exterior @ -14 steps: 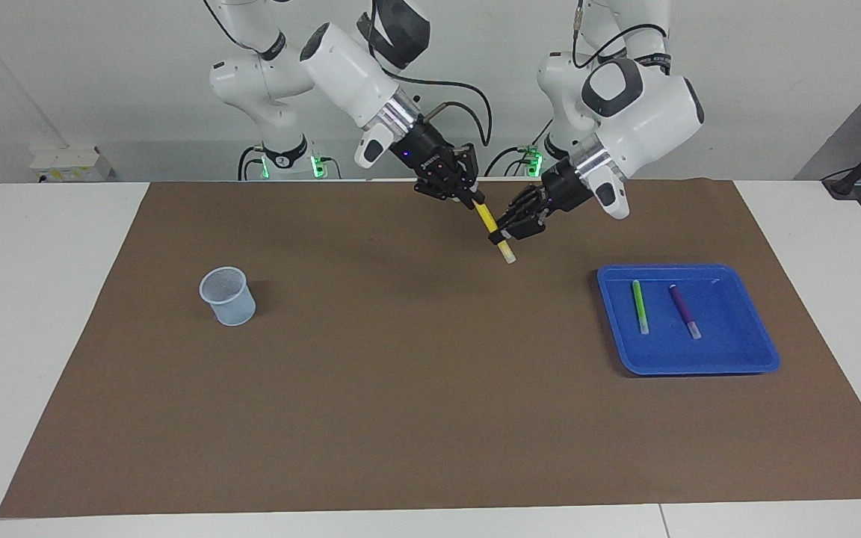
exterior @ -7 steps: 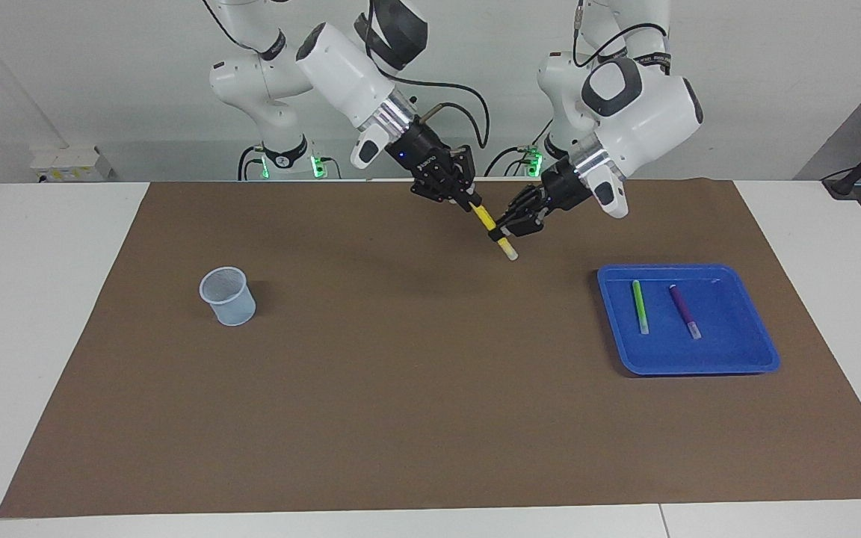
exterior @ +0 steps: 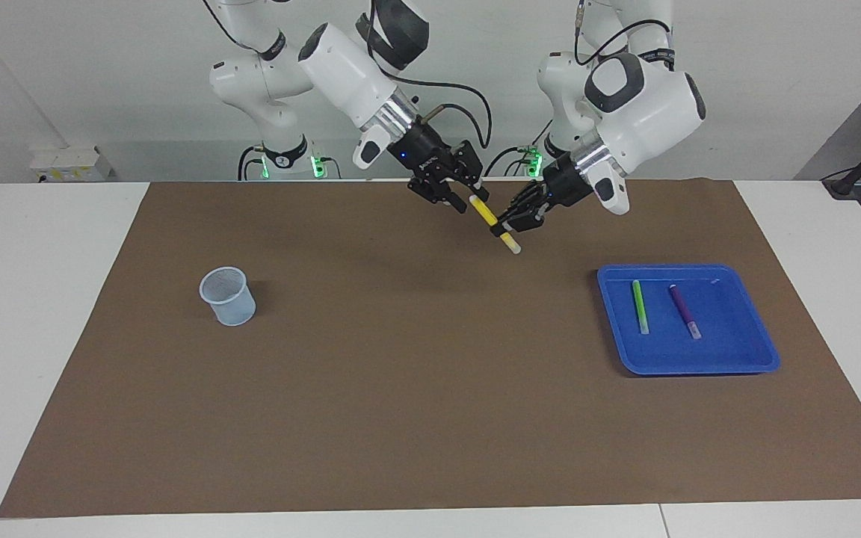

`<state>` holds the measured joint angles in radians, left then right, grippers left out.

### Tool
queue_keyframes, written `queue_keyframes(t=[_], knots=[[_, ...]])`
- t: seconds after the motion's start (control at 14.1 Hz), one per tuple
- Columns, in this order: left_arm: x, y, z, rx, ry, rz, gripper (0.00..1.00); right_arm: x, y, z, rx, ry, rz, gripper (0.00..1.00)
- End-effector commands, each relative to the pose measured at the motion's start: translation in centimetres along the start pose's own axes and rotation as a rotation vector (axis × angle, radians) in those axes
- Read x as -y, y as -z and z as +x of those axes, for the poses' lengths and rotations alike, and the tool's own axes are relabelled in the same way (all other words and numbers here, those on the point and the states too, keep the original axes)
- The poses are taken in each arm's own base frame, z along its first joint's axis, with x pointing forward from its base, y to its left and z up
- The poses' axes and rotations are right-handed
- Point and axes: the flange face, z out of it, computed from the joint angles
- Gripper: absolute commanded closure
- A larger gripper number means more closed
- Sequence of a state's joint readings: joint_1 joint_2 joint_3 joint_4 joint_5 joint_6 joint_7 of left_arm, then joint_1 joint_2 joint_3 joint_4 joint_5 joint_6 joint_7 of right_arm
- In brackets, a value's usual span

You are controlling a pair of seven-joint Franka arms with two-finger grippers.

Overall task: Right arm passes pens to left for tray arrangement
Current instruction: 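Open the right gripper and pull back while the left gripper carries the pen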

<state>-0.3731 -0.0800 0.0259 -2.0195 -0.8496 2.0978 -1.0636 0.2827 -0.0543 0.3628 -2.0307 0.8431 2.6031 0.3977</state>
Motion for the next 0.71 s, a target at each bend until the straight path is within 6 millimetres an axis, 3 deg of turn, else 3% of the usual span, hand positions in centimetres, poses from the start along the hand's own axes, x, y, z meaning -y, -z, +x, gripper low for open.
queue_keyframes(t=[0.0, 0.14, 0.64], knots=[[0.5, 1.7, 0.8, -0.008, -0.034, 0.025, 1.00, -0.5, 0.3, 0.6, 0.009, -0.023, -0.003, 0.00], [0.8, 2.4, 1.7, -0.005, -0.102, 0.042, 1.00, -1.2, 0.6, 1.5, 0.038, 0.020, -0.034, 0.00], [3.6, 7.9, 7.5, -0.051, -0.490, 0.233, 1.00, -5.7, 4.3, 6.2, 0.201, 0.382, -0.255, 0.00]])
